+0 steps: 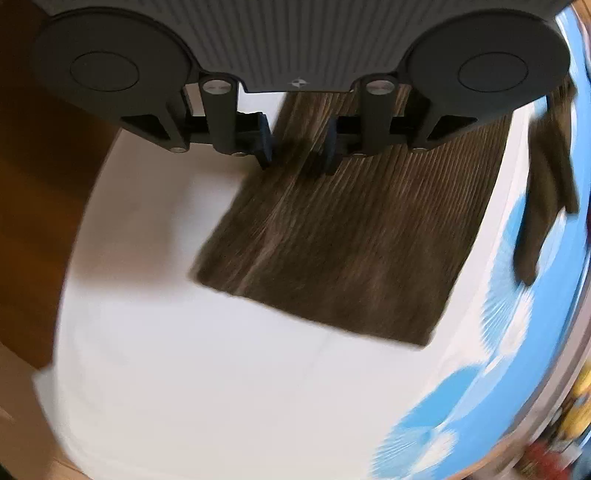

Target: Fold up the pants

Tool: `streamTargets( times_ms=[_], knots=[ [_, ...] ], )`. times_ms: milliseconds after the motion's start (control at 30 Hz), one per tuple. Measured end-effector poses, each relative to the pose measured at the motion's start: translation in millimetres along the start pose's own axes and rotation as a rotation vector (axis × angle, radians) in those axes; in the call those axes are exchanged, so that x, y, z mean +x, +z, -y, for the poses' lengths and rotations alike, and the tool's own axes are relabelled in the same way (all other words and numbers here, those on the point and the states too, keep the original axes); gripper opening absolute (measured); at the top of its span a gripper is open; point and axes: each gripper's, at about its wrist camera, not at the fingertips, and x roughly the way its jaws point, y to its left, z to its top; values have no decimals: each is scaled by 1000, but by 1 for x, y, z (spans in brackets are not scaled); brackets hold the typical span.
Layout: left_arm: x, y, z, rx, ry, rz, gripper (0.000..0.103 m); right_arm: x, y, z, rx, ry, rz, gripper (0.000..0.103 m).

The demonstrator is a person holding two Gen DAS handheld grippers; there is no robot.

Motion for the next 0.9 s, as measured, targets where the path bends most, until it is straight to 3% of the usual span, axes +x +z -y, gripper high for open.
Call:
streamTargets(
  times_ms=[100, 133, 167, 300, 700, 900],
  knots=[
    [2, 0, -1, 11, -7, 3, 56, 4, 7, 5, 25, -22, 18, 30],
    [2, -1, 0, 26, -5, 6, 52, 5, 8, 6, 15, -38, 28, 17],
    [1, -3, 1, 47, 1, 11, 50, 5, 10, 3, -3, -67, 38, 12],
    [-5, -10, 6, 117, 34, 24, 24, -3, 13, 0, -17, -85, 111, 7],
    [-6, -23, -2, 169, 33, -14, 23, 7, 4, -13, -113, -247, 101, 7],
    [-9, -16, -19, 104, -9, 19, 37, 12, 6, -19, -164, -262, 86, 9]
  ],
)
